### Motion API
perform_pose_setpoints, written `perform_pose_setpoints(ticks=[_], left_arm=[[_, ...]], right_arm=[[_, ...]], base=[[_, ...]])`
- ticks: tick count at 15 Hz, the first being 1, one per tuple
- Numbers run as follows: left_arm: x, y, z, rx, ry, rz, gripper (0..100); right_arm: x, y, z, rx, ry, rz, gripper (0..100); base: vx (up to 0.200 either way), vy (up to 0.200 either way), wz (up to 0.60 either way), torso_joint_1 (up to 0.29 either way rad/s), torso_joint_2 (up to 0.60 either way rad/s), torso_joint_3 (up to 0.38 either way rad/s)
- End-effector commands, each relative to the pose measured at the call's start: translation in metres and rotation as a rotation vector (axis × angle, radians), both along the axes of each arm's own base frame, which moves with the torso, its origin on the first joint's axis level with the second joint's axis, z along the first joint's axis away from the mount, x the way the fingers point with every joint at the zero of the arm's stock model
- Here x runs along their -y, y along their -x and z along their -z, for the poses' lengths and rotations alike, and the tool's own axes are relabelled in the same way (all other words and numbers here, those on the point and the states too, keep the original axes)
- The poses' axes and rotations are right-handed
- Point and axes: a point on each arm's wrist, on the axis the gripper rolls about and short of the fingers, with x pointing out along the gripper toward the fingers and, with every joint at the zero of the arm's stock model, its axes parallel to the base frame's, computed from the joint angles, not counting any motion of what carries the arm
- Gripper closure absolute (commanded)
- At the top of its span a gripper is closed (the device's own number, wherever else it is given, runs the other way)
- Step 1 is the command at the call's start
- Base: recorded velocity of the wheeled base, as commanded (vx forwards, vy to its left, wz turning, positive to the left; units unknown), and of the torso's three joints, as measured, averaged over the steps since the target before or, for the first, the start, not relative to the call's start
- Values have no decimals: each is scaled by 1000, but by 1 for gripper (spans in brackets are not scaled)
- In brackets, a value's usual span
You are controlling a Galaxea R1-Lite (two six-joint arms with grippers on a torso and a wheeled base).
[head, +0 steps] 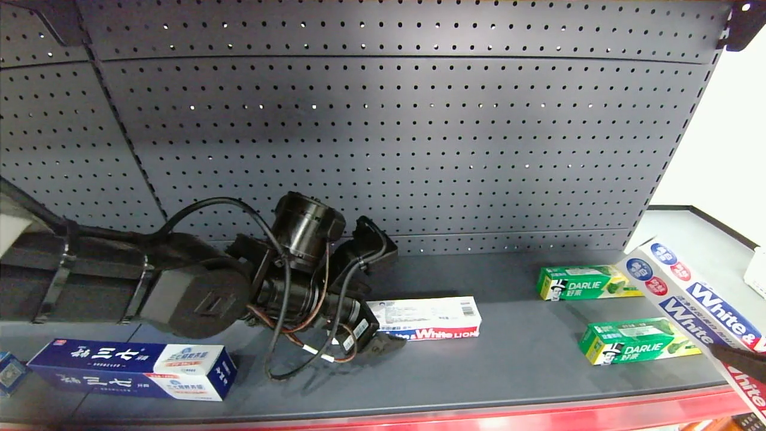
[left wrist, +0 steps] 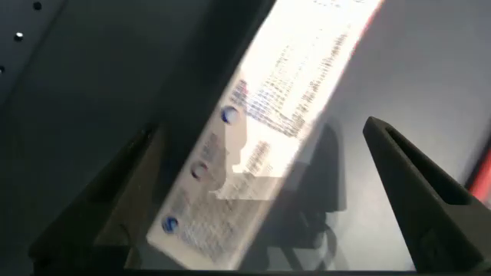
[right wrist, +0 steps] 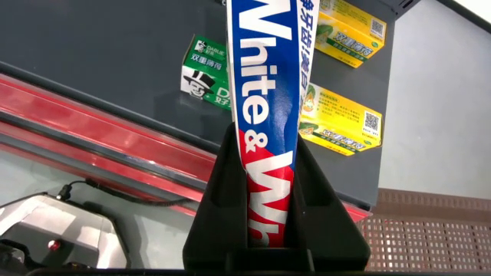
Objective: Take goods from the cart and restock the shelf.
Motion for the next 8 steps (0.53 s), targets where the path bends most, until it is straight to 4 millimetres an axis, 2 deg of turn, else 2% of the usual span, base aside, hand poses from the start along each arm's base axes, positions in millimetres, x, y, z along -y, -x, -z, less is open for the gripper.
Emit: perform_pose_setpoints(ticks=[1, 8], left_arm=[[2, -11, 12, -23, -15, -14, 0], [3, -26, 2, 14, 12, -42, 0]], right_arm=[[0, -1, 0, -4, 1, 0, 100], [0, -1, 1, -7, 1, 0, 100]], base=[[0, 0, 0, 0, 0, 0], [0, 0, 0, 0, 0, 0]])
